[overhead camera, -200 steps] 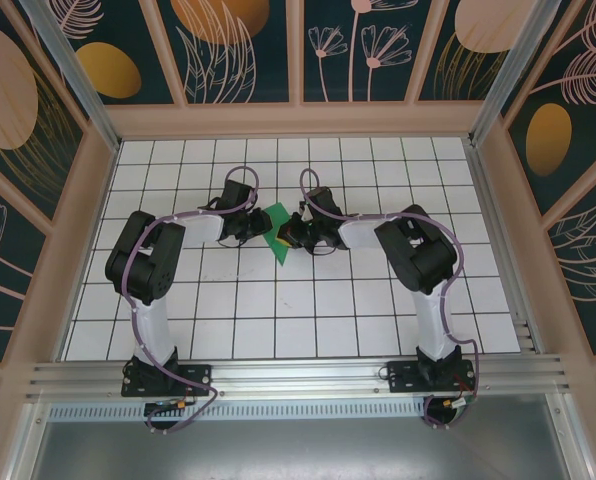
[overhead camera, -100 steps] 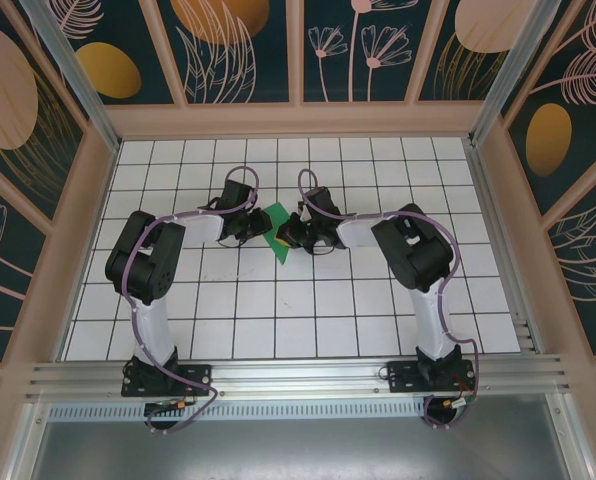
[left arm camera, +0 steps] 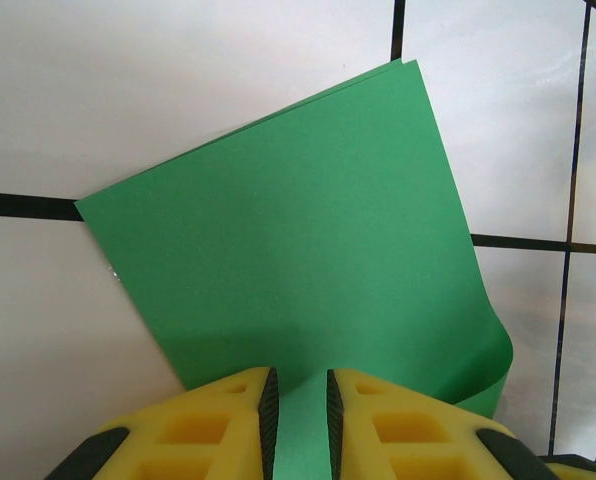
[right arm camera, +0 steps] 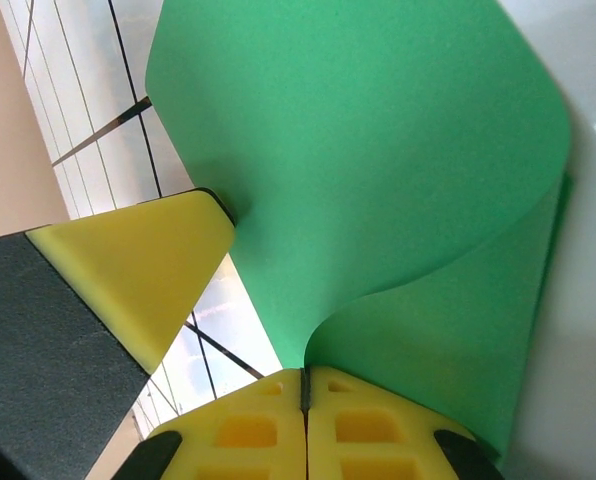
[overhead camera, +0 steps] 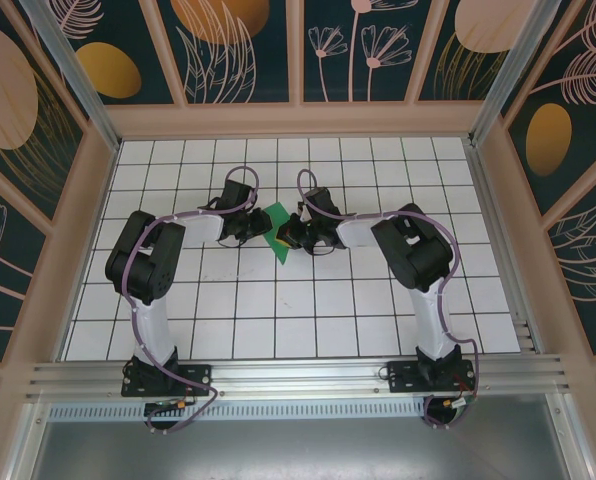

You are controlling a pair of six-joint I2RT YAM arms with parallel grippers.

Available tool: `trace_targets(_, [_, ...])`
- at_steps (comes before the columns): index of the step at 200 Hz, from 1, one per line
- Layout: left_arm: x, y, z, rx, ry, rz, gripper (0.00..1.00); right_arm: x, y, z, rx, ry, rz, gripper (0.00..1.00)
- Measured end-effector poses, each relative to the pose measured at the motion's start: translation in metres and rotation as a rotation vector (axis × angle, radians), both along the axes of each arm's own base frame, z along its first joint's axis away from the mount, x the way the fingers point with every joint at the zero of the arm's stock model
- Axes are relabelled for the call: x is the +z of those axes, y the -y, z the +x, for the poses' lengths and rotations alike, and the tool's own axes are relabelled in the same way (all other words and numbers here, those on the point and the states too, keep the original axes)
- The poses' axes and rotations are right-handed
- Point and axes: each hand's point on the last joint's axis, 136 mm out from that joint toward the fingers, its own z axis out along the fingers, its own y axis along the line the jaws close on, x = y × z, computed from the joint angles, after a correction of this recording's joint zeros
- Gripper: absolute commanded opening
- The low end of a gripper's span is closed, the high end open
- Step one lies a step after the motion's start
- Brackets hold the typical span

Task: Fold a paper plane with a square sheet of paper (pick it up from the middle)
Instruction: Third fold the triangle at the center of the table.

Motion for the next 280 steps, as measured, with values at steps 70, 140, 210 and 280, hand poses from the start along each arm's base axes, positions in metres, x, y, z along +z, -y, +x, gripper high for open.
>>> trace_targets(70, [0.0,0.001,0.0,-0.003,-0.002,-0.003,0.23,-0.003,-0.001,0.0,0.003,-0.005,-0.001,0.08])
trace_targets(140, [0.0,0.001,0.0,-0.004,-0.003,-0.005,0.23,-0.003,-0.003,-0.001,0.013,-0.007,0.01,0.1])
trace_targets(210, [0.002,0.001,0.001,0.001,0.001,-0.008,0.29,0.002,-0.006,0.001,0.023,0.002,0.022,0.26])
trace_targets(280, [0.032,-0.014,0.014,0.064,0.058,-0.024,0.31,0.007,-0.009,0.001,0.047,0.021,0.037,0.35])
